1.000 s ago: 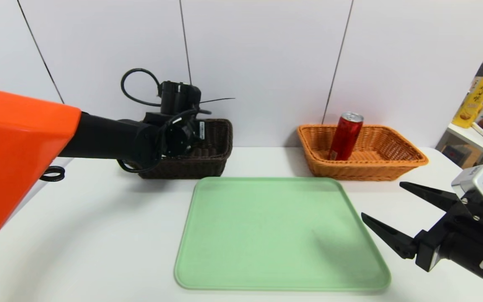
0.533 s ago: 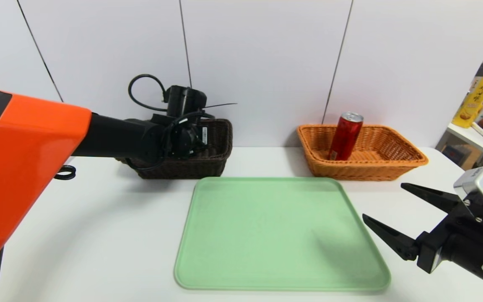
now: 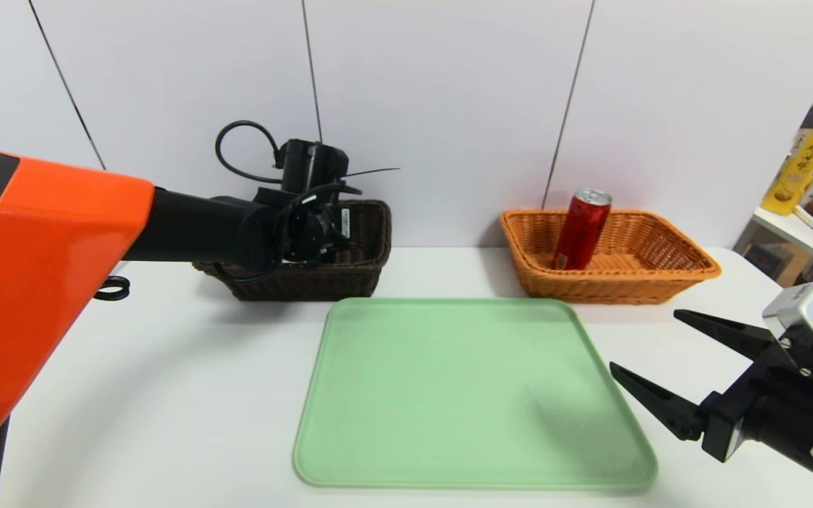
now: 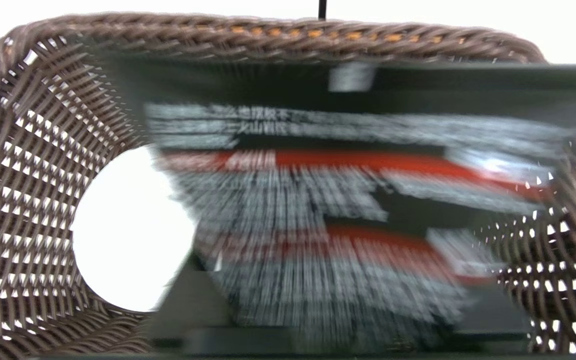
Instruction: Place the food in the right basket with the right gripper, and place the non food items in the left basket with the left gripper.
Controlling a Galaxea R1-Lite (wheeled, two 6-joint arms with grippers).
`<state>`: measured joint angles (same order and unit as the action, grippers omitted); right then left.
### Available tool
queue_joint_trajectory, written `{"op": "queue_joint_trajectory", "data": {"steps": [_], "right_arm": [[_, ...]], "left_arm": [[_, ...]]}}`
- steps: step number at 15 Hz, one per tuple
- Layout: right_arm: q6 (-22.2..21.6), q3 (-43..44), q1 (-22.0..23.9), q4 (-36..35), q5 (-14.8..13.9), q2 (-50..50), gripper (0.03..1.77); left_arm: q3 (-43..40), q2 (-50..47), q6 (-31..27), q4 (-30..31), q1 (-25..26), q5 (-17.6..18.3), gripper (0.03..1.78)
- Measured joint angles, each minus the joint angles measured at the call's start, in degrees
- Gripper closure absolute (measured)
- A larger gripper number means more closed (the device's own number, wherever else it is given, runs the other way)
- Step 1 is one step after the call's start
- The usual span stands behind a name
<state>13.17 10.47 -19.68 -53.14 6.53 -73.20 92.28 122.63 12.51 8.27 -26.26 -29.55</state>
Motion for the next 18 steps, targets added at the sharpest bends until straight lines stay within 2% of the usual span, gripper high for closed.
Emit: {"op": "queue_joint_trajectory", "data": {"steps": [4,7,11,18], "right_arm": [[0.0,0.1,0.0,0.0,0.0,0.0,0.10],[0.0,0.1,0.0,-0.1,0.1,0.0,0.10],[-0.1,0.1,0.0,-0.1,0.0,0.0,0.10],[-0.2,0.1,0.0,-0.1,-0.1,0.2,0.10]], "left_arm": [[0.1,0.0,0.0,0.0,0.0,-0.2,0.57],[0.1,-0.3,0.0,0.0,0.0,-0.4,0.42],[-1.7,-3.5,0.3,0.0,-1.7,-0.7,0.30],[-13.5,-15.7,0.7,0.5,-6.8,-3.3,0.18]]}}
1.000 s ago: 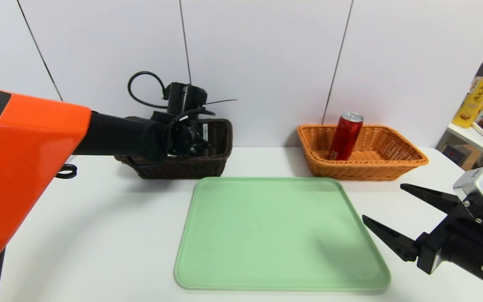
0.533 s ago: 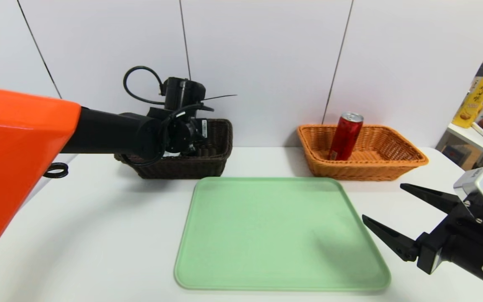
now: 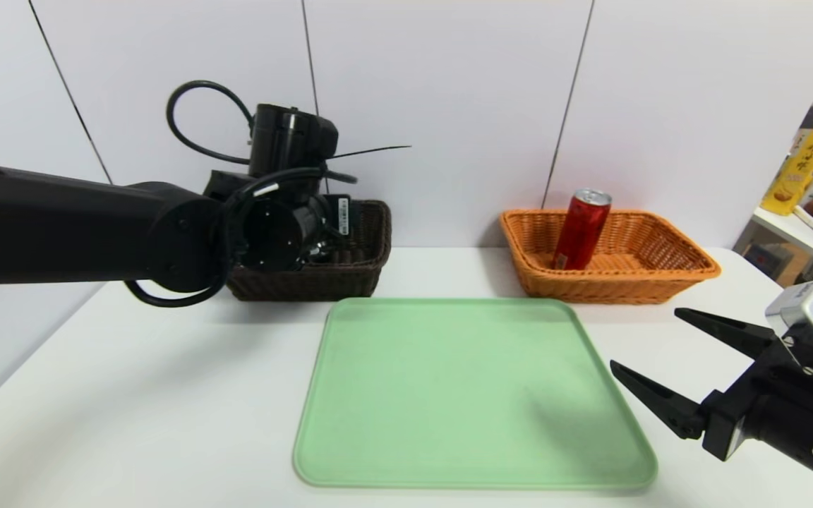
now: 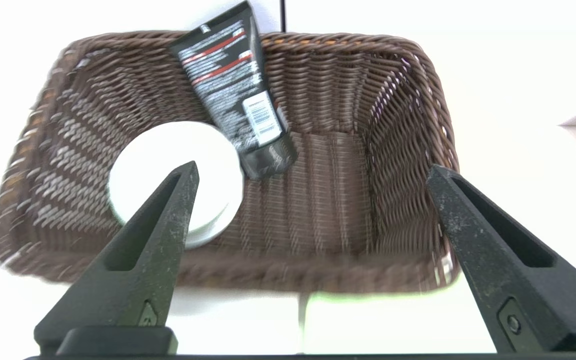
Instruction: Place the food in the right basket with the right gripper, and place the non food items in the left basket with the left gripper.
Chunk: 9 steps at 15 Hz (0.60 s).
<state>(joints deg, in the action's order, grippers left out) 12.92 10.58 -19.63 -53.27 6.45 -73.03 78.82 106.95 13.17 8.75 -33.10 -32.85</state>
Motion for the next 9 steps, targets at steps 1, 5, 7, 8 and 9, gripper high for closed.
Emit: {"op": "queue_joint_trajectory", "data": {"steps": [1,5,7,8,9], "right_arm": [[0.0,0.1,0.1,0.1,0.0,-0.1,0.10],[-0.2,0.5,0.5,0.2,-0.1,-0.3,0.10],[-0.2,0.7,0.6,0.2,-0.4,-0.4,0.10],[-0.2,0.9,0.6,0.2,-0.6,-0.5,0.10],[-0.3,0.9,0.8,0.2,-0.8,-0.6,0.10]], "left_arm": [[-2.5,-2.3,-0.1,0.4,-0.4,-0.2,0.17],[-12.5,-12.4,-0.4,1.7,-1.4,-1.8,0.15],[-16.8,-17.1,-0.4,1.8,-1.9,-2.3,0.14],[-18.8,-19.4,-0.5,1.8,-2.0,-2.3,0.14],[-20.9,-21.6,-0.6,1.8,-2.3,-2.4,0.14]]}}
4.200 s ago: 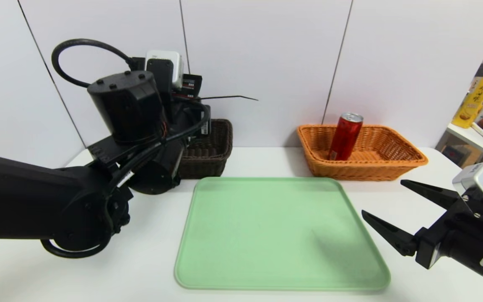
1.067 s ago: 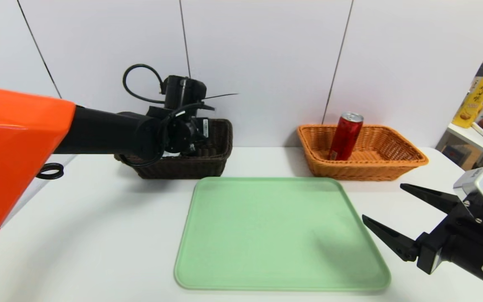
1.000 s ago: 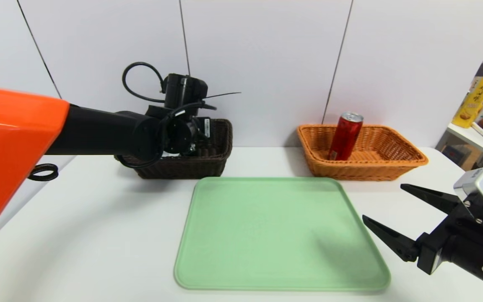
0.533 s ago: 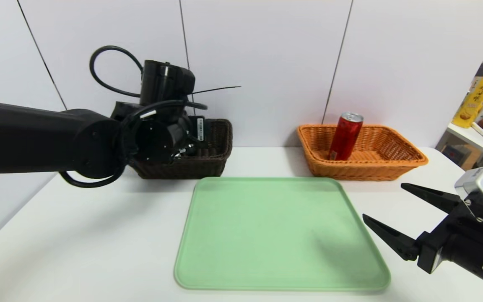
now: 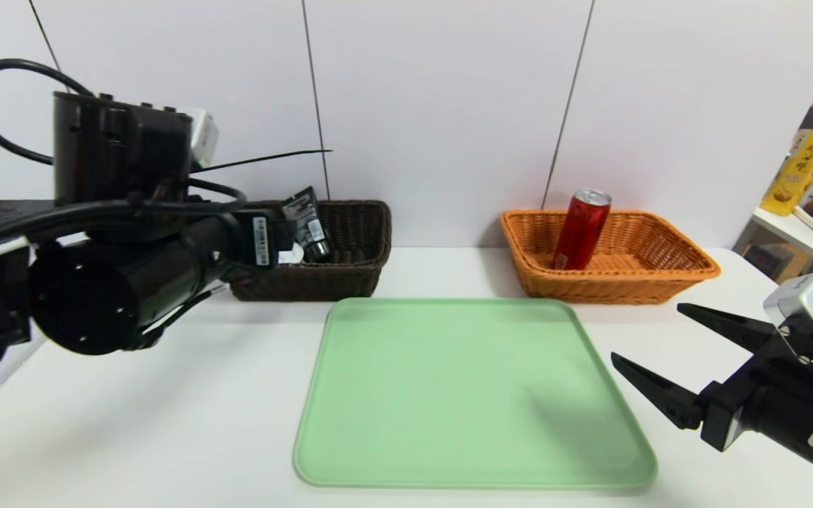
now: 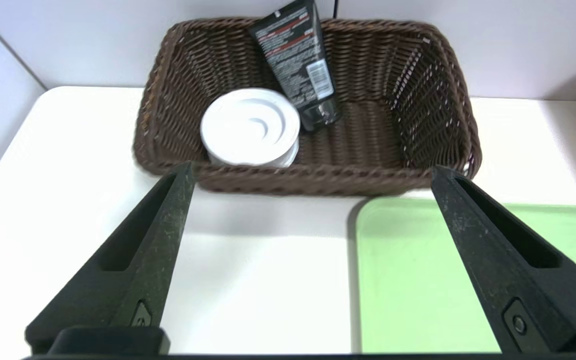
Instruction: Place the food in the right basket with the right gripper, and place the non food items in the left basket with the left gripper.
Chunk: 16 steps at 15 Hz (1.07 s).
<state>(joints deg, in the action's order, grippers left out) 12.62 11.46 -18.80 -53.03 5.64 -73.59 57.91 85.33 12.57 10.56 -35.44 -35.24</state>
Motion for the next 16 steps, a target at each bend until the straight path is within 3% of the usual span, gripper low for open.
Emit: {"op": "queue_joint_trajectory", "data": {"steps": [6,10,13,16], "right_arm": [[0.3,2.1,4.7,2.2,-0.7,-0.8,0.10],[0.2,2.6,5.3,2.4,-5.7,-0.2,0.10],[0.0,2.7,5.5,2.5,-11.2,1.1,0.10],[0.0,2.0,8.7,2.8,-12.4,3.2,0.10]], "left_arm": [[-11.8,-12.9,-1.1,0.0,-0.7,-2.8,0.12],[-16.3,-19.2,-1.2,0.0,3.3,-2.9,0.12],[-18.8,-22.6,-1.0,0.0,8.0,-2.7,0.12],[-22.6,-26.1,-1.0,0.0,11.8,-1.7,0.12]]}}
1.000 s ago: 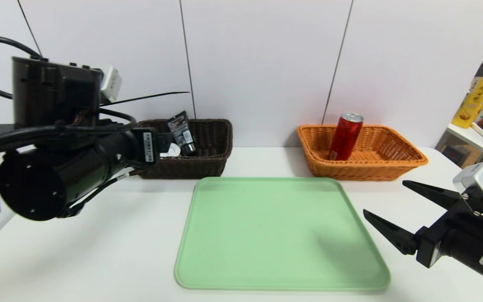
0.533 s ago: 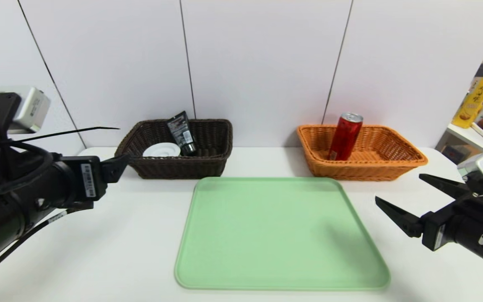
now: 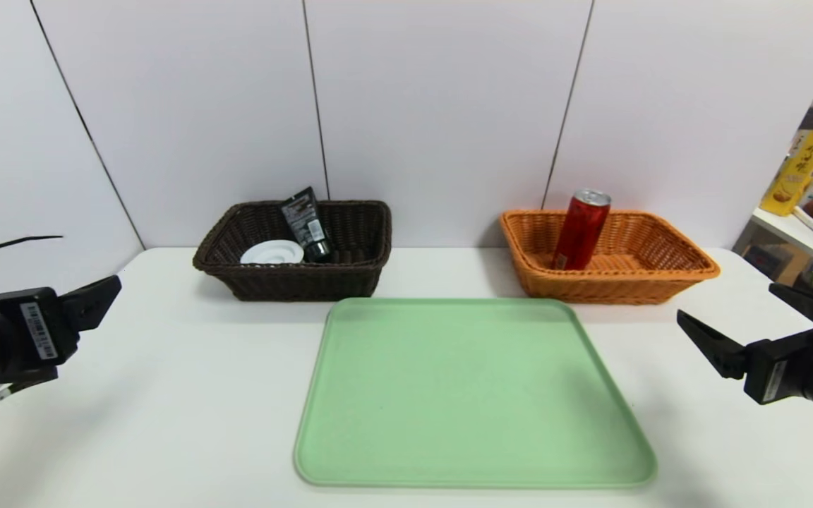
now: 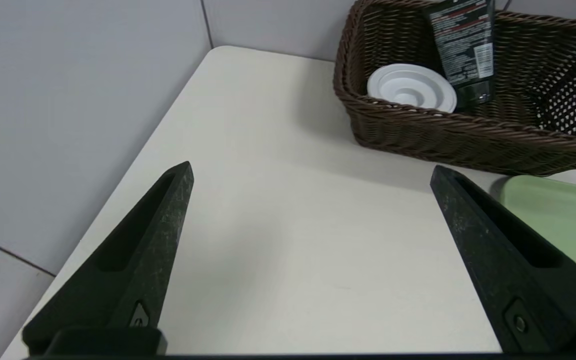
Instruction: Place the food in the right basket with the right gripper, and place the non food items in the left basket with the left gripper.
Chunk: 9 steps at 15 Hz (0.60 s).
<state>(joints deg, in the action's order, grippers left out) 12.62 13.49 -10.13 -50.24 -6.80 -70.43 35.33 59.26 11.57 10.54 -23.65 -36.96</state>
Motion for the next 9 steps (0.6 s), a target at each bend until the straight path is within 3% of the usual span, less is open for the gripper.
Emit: {"op": "queue_joint_trajectory", "data": {"steps": [9], "right_arm": [[0.6,-0.3,8.6,11.4,0.0,14.5,0.10]], "left_arm": [[-10.1,-12.3,0.1,0.0,11.9,5.0,0.12]]}}
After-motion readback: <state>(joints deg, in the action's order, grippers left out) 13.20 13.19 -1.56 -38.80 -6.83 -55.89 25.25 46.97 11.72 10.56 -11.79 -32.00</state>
